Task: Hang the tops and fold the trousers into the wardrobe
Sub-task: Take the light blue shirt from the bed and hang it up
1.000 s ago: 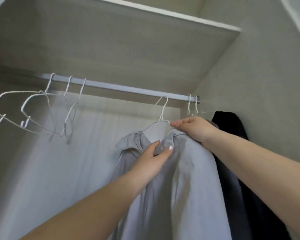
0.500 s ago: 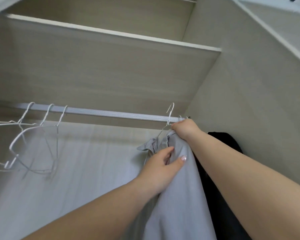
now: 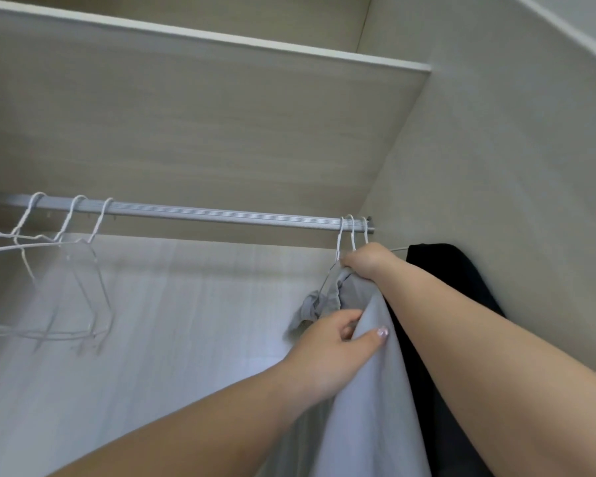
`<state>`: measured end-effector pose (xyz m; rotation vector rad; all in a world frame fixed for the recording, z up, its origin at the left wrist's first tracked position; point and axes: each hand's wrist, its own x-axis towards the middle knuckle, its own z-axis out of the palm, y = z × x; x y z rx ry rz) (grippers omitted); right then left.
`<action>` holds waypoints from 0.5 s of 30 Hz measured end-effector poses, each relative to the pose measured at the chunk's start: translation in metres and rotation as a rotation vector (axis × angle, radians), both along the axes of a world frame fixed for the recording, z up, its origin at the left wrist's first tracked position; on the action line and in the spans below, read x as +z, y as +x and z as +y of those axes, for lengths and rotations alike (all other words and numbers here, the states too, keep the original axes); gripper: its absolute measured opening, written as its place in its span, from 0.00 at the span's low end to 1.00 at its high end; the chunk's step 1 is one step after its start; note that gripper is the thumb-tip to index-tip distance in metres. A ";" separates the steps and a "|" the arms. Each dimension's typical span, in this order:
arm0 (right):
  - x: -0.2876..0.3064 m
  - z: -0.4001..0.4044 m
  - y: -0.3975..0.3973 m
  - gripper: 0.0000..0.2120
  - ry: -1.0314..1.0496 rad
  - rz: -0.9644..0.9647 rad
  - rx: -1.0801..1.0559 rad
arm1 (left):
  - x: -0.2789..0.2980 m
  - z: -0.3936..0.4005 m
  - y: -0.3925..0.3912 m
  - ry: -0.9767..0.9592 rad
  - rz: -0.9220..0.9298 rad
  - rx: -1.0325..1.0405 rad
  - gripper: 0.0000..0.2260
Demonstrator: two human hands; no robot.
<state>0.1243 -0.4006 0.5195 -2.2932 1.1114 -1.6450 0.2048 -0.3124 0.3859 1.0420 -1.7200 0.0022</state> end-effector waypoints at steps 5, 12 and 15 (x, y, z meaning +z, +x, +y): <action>-0.005 0.012 0.002 0.16 -0.295 0.178 -0.338 | 0.004 0.010 0.005 0.023 -0.006 0.078 0.10; -0.025 0.060 0.028 0.16 -0.735 0.145 -0.164 | 0.009 0.054 0.033 -0.047 0.095 0.247 0.07; -0.042 0.083 0.057 0.13 -0.617 0.038 0.182 | -0.003 0.086 0.054 -0.060 0.172 0.353 0.06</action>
